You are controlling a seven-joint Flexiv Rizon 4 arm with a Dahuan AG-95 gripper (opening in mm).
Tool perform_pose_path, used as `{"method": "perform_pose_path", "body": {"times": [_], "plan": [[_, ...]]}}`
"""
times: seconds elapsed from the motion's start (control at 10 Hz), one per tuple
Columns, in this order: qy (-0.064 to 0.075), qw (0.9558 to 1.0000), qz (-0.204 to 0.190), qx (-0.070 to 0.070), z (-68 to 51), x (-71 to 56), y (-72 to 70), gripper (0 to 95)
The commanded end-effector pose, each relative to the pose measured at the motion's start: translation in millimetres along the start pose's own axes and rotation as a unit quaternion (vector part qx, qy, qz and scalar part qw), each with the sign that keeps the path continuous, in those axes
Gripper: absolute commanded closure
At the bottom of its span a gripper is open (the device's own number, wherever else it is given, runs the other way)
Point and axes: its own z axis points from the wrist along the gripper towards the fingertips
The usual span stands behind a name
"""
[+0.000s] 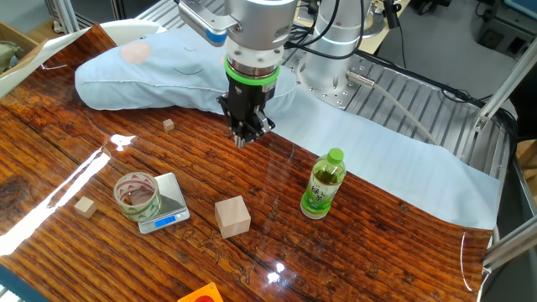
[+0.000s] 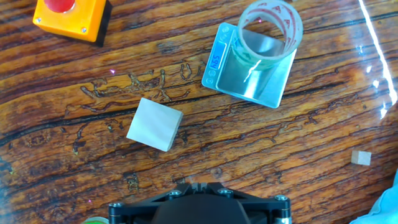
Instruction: Remove the object from the scale
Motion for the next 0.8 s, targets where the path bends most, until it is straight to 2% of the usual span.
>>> {"method": "perform_pose_path", "body": {"times": [0.1,0.8], "plan": [[-0.001,1.0,0.004,-0.003,0.0,-0.5,0.2,95.0],[0.0,1.0,-0.002,-0.005,0.3,-0.8,-0.1,95.0]]}}
